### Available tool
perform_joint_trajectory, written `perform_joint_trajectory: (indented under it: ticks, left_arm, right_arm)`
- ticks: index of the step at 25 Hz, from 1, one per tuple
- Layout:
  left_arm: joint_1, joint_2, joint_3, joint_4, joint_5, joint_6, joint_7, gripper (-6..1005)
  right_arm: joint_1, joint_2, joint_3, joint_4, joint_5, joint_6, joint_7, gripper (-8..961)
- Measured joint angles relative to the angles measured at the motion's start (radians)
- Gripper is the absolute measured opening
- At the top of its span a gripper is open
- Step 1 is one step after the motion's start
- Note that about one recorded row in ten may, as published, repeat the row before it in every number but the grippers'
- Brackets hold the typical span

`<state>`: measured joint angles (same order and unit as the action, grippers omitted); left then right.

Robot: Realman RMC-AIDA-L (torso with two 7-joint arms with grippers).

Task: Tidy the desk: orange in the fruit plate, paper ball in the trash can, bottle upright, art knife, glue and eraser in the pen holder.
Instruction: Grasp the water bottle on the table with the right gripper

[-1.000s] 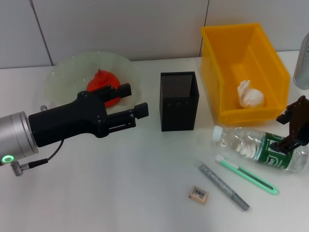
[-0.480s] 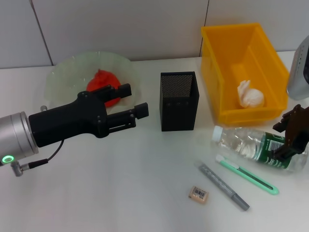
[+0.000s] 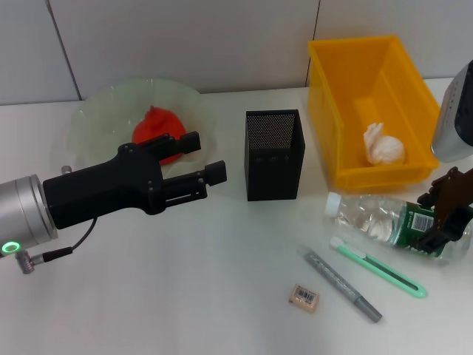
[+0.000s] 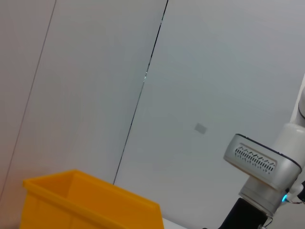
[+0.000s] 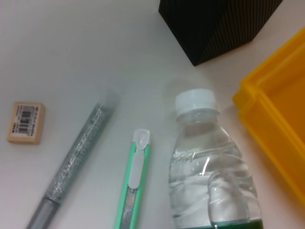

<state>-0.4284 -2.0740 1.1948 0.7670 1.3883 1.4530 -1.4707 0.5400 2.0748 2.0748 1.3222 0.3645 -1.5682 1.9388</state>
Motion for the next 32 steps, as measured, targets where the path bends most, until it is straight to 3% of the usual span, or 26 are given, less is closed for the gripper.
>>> perform_joint_trajectory:
  ticks: [32]
  left_arm:
    - [-0.002, 0.003, 0.000, 0.000, 0.000, -0.001, 0.000, 799]
  right_arm:
    - [0.008, 0.004, -0.012, -0.130, 0.011, 0.120, -0.011, 770]
